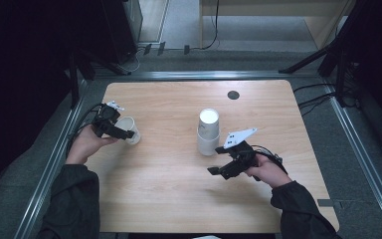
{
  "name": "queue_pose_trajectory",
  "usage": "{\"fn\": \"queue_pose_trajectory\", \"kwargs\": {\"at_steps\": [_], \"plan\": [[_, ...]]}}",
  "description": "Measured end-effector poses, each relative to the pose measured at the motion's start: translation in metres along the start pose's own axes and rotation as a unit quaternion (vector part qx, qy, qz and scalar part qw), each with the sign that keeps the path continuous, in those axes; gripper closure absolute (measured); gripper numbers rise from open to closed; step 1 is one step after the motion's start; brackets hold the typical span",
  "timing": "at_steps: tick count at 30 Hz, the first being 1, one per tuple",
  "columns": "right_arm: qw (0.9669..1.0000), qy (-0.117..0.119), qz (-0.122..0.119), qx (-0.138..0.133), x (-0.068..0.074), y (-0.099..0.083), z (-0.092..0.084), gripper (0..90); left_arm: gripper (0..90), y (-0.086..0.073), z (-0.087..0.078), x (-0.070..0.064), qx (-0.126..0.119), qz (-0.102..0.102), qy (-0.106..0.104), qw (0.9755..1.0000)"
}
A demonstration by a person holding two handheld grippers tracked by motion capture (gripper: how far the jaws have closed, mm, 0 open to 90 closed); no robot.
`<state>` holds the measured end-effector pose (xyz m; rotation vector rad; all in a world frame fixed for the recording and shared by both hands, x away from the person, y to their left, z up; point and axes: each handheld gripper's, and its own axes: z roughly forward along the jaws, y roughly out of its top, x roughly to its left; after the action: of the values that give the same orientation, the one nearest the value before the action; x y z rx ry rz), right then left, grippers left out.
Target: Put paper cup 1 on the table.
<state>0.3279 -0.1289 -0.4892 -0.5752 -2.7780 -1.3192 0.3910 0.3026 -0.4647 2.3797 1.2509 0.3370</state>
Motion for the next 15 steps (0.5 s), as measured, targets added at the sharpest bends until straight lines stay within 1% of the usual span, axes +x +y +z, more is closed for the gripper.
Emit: {"fn": "queue_pose_trajectory", "kwargs": {"at_steps": [7, 9, 12, 15], "plan": [[1.0, -0.002, 0.0, 0.0, -0.0005, 0.0003, -0.0003, 19.2, 22.9, -0.0009, 0.0062, -0.0013, 0.009, 0.002, 0.017, 0.9998], [1.0, -0.002, 0.001, 0.002, -0.0004, 0.0002, 0.0, 19.3, 22.8, -0.0007, 0.0073, -0.0021, 0.013, 0.003, 0.019, 0.9997], [1.0, -0.002, 0.0, 0.001, -0.0007, 0.0002, -0.0001, 19.2, 22.2, -0.0005, 0.0088, -0.0021, 0.014, 0.001, 0.016, 0.9998], [1.0, -0.003, 0.002, 0.002, -0.0011, 0.0001, -0.0003, 19.2, 21.8, -0.0014, 0.0088, -0.0026, 0.011, 0.007, 0.011, 0.9999]]}}
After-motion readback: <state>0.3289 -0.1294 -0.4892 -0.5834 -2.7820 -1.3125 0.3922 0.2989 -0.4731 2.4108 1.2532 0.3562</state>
